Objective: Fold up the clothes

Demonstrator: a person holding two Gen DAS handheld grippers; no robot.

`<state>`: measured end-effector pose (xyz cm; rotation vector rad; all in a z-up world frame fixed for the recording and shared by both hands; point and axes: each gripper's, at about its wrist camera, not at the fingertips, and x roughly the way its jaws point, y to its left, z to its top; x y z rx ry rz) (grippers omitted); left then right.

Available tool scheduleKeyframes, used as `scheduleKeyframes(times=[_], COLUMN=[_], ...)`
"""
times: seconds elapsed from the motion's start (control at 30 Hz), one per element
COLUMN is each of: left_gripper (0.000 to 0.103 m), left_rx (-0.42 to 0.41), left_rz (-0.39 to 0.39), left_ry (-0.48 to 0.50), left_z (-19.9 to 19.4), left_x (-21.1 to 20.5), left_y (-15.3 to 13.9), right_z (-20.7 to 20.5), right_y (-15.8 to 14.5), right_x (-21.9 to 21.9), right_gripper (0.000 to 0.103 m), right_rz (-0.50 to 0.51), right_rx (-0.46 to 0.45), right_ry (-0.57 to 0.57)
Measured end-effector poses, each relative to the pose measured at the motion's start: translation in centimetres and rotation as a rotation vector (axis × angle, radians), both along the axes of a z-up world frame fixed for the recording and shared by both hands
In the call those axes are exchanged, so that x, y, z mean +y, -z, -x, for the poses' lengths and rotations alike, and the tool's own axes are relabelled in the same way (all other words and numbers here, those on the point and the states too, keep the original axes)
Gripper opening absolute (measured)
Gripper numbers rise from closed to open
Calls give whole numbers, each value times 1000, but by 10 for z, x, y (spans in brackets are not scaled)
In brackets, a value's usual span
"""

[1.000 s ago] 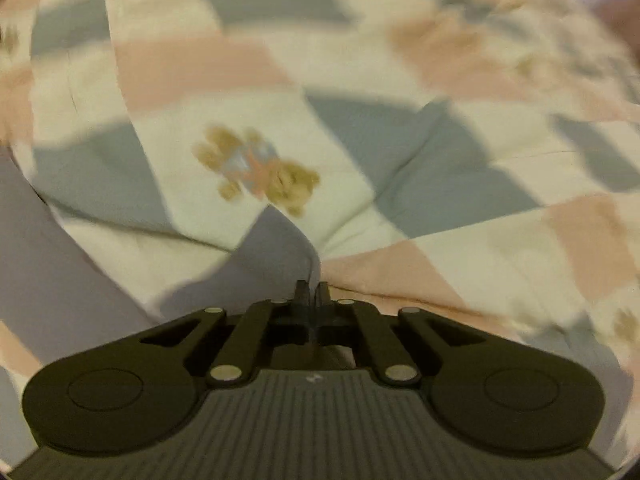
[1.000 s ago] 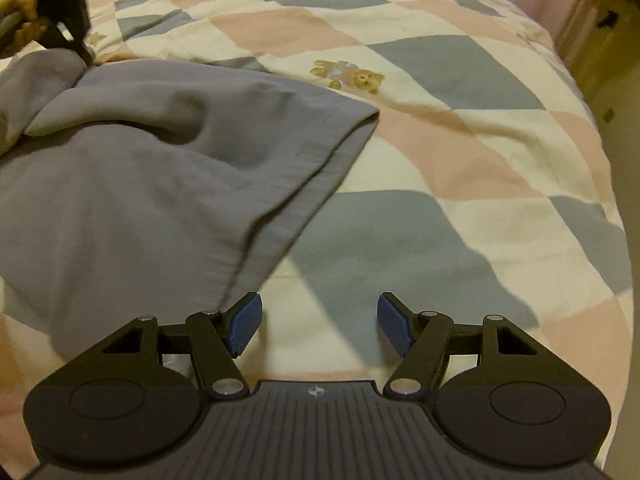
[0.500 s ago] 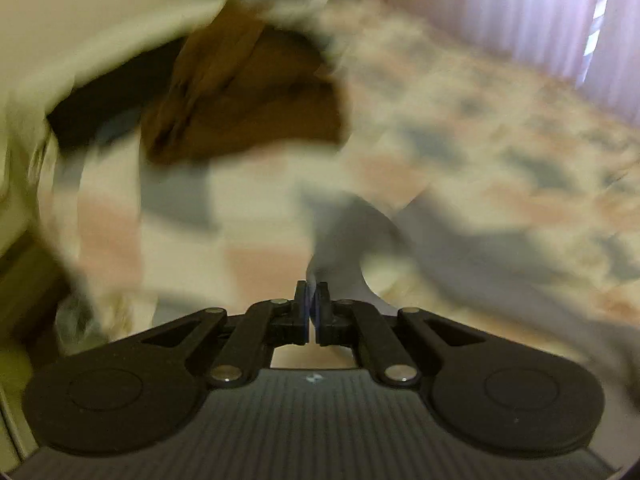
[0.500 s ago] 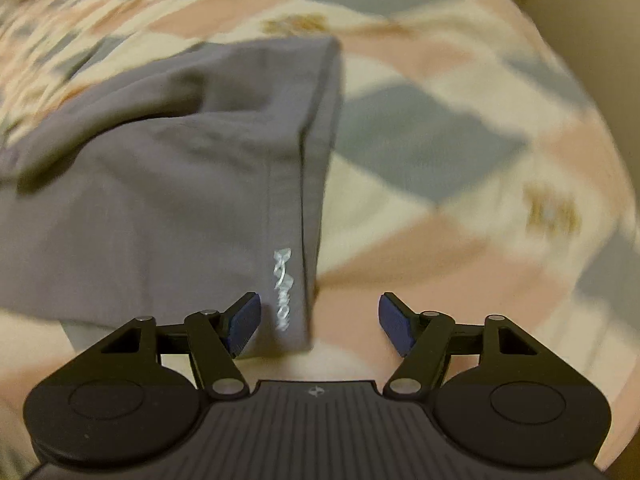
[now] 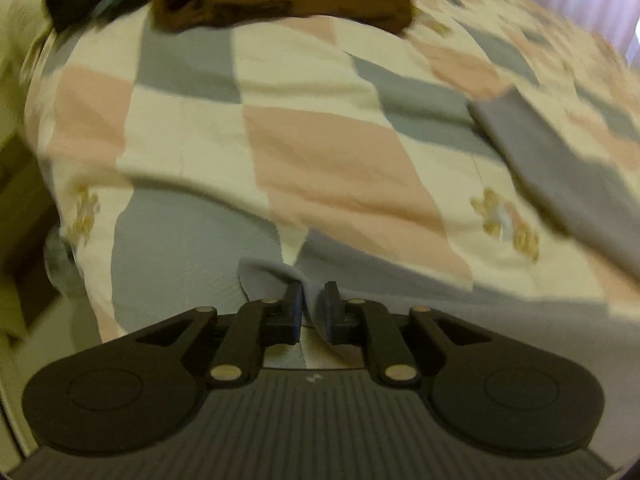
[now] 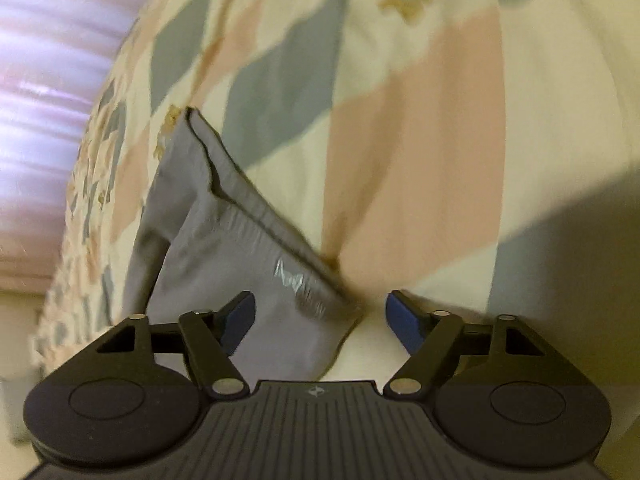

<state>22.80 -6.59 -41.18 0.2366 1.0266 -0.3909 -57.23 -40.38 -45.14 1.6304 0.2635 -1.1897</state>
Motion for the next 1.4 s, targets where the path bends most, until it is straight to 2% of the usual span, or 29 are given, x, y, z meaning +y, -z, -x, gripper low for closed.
scheduleKeyframes(times=[0.17, 0.23, 0.3, 0.33, 0.4, 0.43, 0.5, 0.57, 0.63, 0.77, 0.83, 0.87, 0.9, 0.97, 1.07, 1.13, 1.23, 1.3, 1.4], left_gripper=[17, 19, 22, 22, 21, 20, 0, 0, 0, 0, 0, 0, 0, 0, 0, 0, 0, 0, 0], left_rx=[63, 82, 107, 117, 168, 196, 200, 188, 158, 60, 37, 1, -37, -46, 16, 85, 155, 179, 127], left_rz=[93, 145, 215, 240, 273, 287, 279, 303, 371, 549, 657, 664, 667, 655, 542, 433, 229, 206, 222], left_ry=[-115, -165, -214, -233, -248, -246, -209, -165, -103, 76, 143, 187, 233, 255, 194, 132, 48, 1, -5], left_z=[-17, -18, -21, -22, -27, -29, -32, -39, -49, -71, -75, -72, -69, -68, -75, -78, -77, -74, -67], left_x=[9, 16, 22, 23, 23, 22, 16, 12, 8, -10, -14, -15, -16, -10, 2, 14, 27, 37, 39], left_y=[-6, -4, 0, 2, 9, 12, 12, 4, -19, -102, -140, -154, -167, -166, -115, -67, -1, 17, 1], right_z=[-18, -22, -28, -30, -29, -29, -28, -27, -27, -27, -26, -25, -25, -23, -15, -13, -11, -13, -14], right_y=[12, 20, 27, 28, 27, 26, 24, 15, -7, -64, -89, -100, -107, -118, -104, -82, -45, -29, -27], right_x=[10, 4, -2, -3, 0, 2, 5, 7, 5, 3, 6, 8, 11, 18, 35, 46, 60, 59, 52], right_gripper=[69, 71, 68, 56, 18, 12, 7, 6, 5, 4, 3, 2, 1, 1, 1, 1, 1, 1, 1], right_rz=[-35, -27, -14, -13, -19, -22, -28, -17, 34, 151, 192, 210, 222, 241, 195, 123, 29, 7, 15], right_rx=[-36, -60, -84, -80, -76, -74, -70, -46, -25, -5, 0, 3, 11, 29, 58, 88, 122, 139, 175], right_ry=[-2, 38, 63, 59, 73, 80, 94, 104, 103, 77, 69, 66, 66, 69, 103, 108, 107, 108, 89])
